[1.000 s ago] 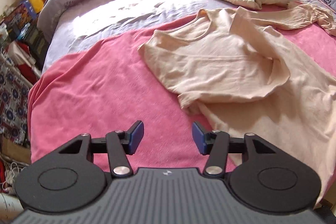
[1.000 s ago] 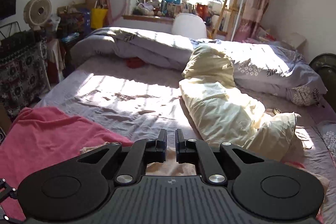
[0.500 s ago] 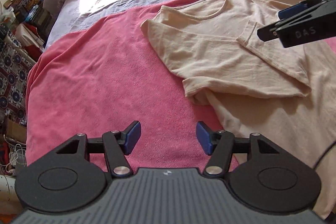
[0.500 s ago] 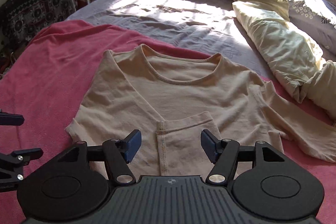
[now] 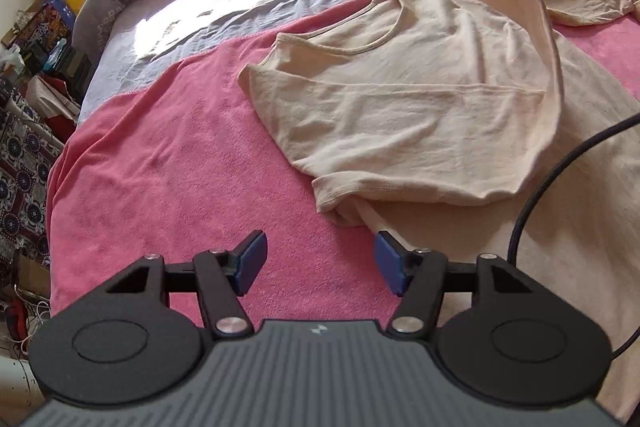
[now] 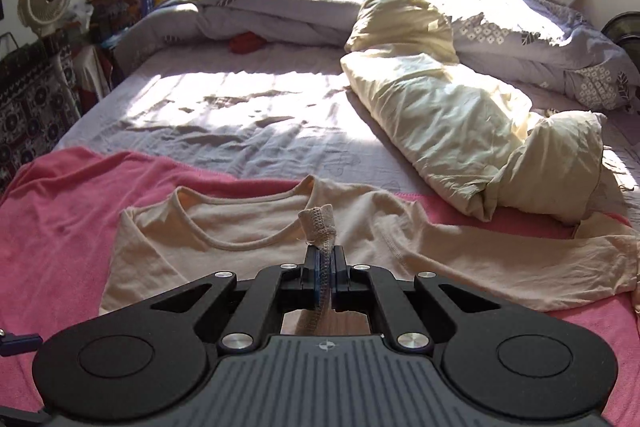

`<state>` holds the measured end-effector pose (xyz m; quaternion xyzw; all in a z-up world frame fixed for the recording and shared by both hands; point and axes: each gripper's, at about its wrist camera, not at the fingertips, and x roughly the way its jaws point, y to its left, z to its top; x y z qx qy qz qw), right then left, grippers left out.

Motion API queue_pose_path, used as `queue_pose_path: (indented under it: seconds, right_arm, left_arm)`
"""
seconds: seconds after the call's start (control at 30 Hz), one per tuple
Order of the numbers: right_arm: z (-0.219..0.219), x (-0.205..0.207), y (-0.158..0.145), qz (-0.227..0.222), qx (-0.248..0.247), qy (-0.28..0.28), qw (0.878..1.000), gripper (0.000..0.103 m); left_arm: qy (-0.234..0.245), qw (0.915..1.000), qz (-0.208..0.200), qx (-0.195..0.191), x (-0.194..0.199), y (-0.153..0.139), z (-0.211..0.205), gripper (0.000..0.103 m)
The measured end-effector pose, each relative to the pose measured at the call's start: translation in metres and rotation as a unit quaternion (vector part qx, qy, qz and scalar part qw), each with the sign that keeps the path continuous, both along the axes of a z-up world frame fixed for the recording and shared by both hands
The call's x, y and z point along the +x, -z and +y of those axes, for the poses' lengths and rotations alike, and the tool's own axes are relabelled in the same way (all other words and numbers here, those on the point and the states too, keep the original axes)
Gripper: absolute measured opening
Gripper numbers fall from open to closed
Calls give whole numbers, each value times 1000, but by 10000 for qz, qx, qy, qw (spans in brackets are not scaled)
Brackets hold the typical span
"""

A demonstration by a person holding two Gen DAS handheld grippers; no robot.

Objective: Fold clothes

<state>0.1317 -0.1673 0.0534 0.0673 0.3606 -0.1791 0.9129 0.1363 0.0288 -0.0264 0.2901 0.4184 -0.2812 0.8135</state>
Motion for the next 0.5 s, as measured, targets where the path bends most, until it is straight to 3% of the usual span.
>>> queue_pose_path:
  seconds: [0.2, 0.37, 0.5]
  right_arm:
    - [-27, -16, -77, -975, -128, 83, 9951, 6]
    - [-33, -20, -119, -1460, -206, -106, 9890, 6]
    - [-38, -16, -122, -1475, -68, -210, 9888, 6]
  left_arm:
    - [258, 9990, -359, -52, -5, 11, -40, 71]
    - [-552, 9904, -1176, 478, 11, 25, -58, 72]
    - [-1210, 9815, -1229, 826, 38, 39, -62, 73]
